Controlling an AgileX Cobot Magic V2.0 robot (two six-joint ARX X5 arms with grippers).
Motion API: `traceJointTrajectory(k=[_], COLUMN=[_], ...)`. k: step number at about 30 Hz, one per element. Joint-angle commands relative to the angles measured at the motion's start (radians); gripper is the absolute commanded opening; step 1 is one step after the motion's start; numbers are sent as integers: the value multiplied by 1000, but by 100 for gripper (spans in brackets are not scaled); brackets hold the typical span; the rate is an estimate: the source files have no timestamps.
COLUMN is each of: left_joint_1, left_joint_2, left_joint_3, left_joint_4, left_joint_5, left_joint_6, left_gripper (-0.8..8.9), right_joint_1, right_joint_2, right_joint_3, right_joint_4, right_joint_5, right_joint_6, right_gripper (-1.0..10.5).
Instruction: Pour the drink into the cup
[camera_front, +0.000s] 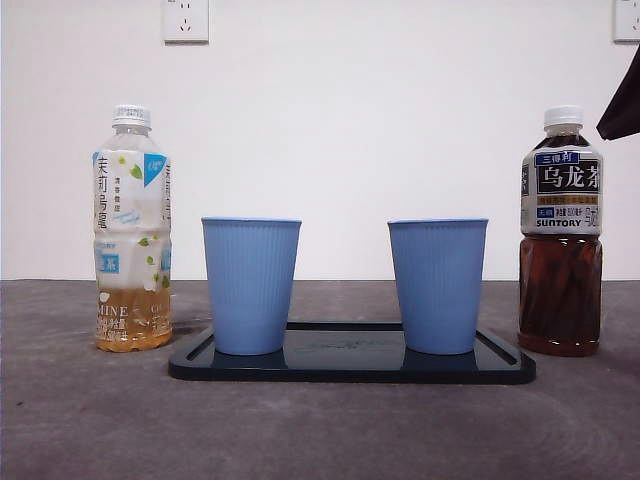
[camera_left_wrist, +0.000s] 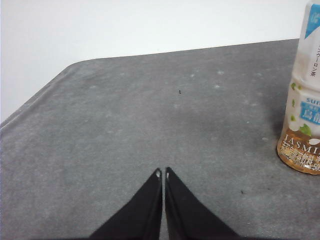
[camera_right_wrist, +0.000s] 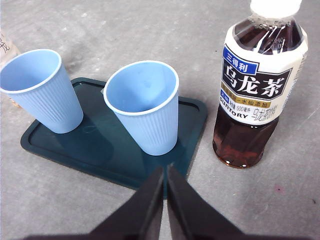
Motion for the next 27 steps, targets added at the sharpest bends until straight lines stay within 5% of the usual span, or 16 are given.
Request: traceJointTrajectory(k=[1, 12, 14, 22, 27], left_joint_1=[2, 2, 2, 2, 2], left_joint_2=[-1, -1, -1, -1, -1], left_joint_3=[-21, -21, -21, -21, -21], left_joint_4=[-5, -5, -5, -6, -5], left_joint_5=[-5, -4, -5, -4, -4], left_joint_6=[2, 2, 2, 2, 2], left_gripper=[8, 8, 8, 8, 7], right_joint_1=[8, 8, -1, -444, -592], right_joint_2=[2, 2, -5, -243, -413], right_joint_3=[14, 14, 14, -114, -290], right_joint_4=[11, 11, 11, 218, 356], right_joint_5=[0, 1, 55, 71, 45], right_joint_6=[10, -2, -76, -230, -291], right_gripper=[8, 8, 8, 8, 8])
